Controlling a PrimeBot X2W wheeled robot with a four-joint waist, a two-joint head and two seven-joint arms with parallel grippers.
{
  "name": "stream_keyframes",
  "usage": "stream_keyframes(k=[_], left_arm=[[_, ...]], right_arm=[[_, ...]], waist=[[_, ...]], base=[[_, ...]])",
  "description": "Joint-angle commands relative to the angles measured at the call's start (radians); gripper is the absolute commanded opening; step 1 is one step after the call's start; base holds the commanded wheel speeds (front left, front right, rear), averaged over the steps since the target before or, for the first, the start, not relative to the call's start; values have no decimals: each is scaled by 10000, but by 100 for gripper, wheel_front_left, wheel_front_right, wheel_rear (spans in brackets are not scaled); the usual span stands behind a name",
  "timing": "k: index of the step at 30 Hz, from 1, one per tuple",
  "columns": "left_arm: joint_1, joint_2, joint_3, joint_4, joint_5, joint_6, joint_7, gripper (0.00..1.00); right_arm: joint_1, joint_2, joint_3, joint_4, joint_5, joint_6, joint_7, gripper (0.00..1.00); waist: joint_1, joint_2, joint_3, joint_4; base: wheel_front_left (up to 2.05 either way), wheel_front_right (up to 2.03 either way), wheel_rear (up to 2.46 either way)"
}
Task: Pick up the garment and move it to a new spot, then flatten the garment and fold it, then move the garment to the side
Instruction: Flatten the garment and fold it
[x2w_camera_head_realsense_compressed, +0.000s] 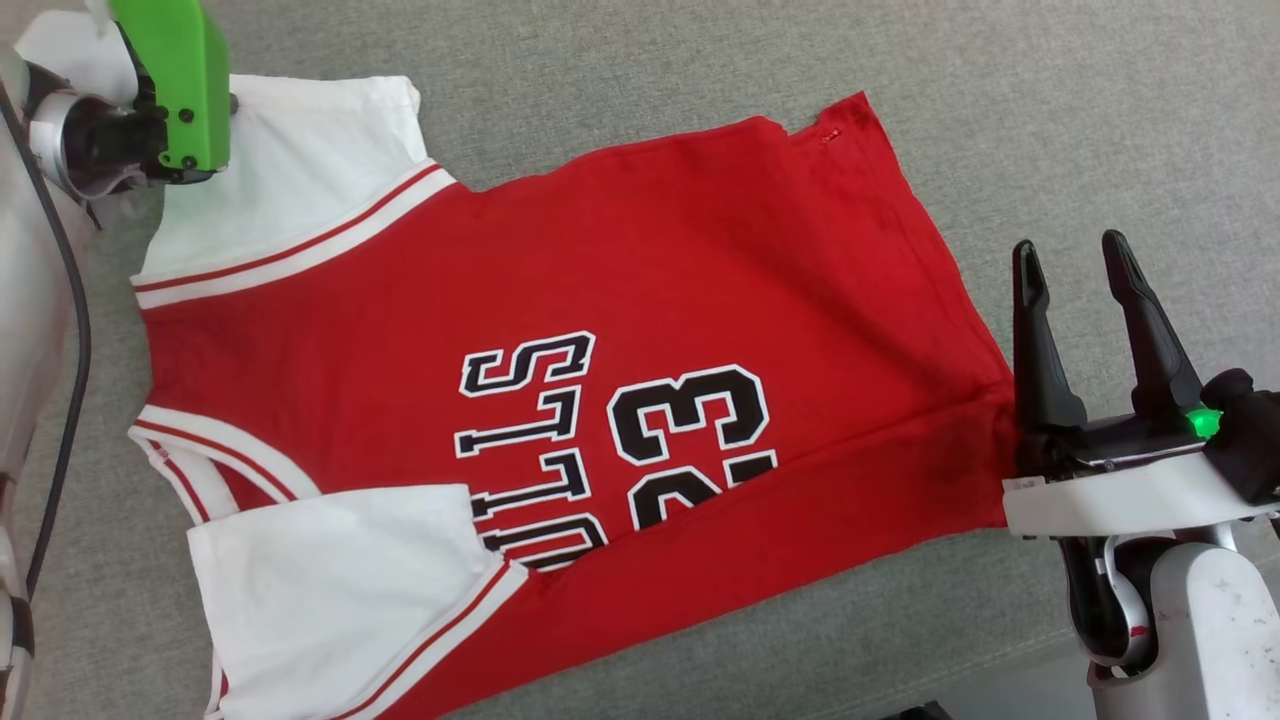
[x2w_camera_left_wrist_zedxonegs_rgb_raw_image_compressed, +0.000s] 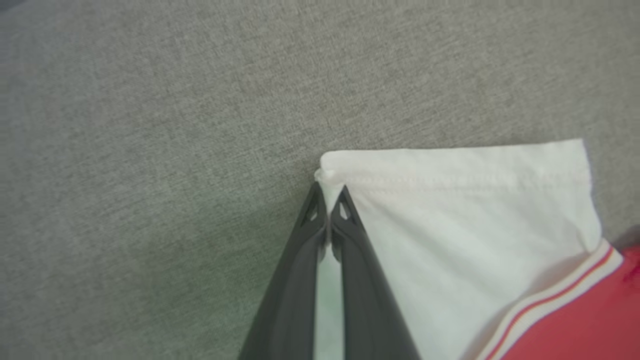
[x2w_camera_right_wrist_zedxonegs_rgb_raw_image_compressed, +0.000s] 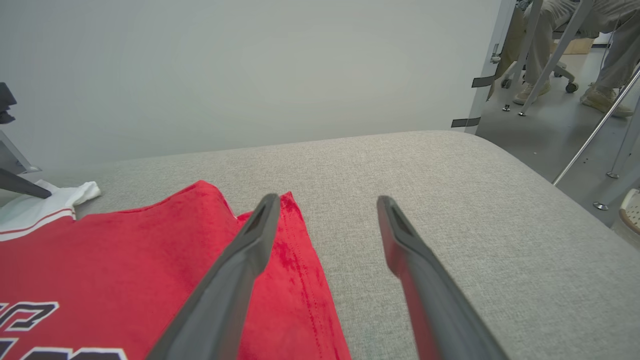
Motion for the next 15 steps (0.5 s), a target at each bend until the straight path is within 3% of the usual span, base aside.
stream_keyframes(k=[1, 7, 15], left_arm=[[304, -65, -14, 139, -69, 0, -114, 0], [415, -209, 367, -353, -501, -38, -1059, 0], [1249, -19, 3, -1992, -760, -76, -1297, 0]], right_arm=[[-209, -59, -7, 16, -68, -11, 38, 100], [-265, -701, -154, 166, -331, -11, 1230, 100], [-865, -1945, -309, 380, 284, -11, 4726, 100]], waist=[[-1, 0, -165, 130], [-1, 0, -818, 612], [-1, 0, -1433, 1533]], base=[[0, 0, 0], [0, 0, 0], [0, 0, 0]])
